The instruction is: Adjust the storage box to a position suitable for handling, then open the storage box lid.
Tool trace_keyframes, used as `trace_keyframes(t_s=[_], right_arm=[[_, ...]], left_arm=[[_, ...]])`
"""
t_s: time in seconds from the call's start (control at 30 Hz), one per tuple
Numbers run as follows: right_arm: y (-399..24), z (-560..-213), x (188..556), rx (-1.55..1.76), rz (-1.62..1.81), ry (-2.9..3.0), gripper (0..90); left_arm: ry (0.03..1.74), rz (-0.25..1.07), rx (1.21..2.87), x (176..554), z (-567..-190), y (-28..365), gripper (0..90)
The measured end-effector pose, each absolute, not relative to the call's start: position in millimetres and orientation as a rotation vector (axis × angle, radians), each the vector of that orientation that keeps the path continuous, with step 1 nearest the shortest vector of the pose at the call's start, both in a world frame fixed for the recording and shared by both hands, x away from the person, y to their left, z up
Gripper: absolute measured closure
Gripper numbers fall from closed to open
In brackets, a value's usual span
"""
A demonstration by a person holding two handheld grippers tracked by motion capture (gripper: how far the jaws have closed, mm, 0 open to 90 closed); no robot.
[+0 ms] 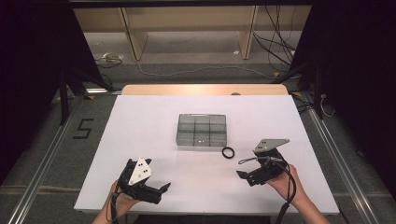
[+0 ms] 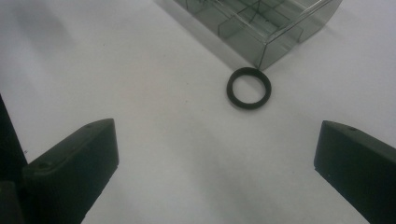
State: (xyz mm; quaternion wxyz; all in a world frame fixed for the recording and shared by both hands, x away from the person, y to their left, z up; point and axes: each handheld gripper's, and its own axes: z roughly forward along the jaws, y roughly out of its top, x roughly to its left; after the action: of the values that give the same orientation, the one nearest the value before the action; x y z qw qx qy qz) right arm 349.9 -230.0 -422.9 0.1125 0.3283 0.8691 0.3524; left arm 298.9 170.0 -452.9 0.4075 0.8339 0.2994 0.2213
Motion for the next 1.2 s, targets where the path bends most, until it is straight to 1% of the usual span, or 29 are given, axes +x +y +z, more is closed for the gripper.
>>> trace_keyframes(t_s=[0.27, 0.7, 1.03, 1.2], right_arm=[[-238, -417, 336, 0.968, 1.081, 2.506, 0.9], [-245, -419, 320, 0.962, 1.084, 2.490, 0.9], [-248, -421, 314, 0.942, 1.084, 2.493, 0.9], [-252, -423, 311, 0.938, 1.094, 2.493, 0.9]], left_arm=[[0.761, 0.550, 2.092, 302, -452, 162, 0.0], [0.739, 0.504, 2.036, 324, -453, 139, 0.0], [0.742, 0.480, 2.069, 345, -459, 119, 0.0], [0.739, 0.467, 2.077, 353, -463, 112, 2.8]])
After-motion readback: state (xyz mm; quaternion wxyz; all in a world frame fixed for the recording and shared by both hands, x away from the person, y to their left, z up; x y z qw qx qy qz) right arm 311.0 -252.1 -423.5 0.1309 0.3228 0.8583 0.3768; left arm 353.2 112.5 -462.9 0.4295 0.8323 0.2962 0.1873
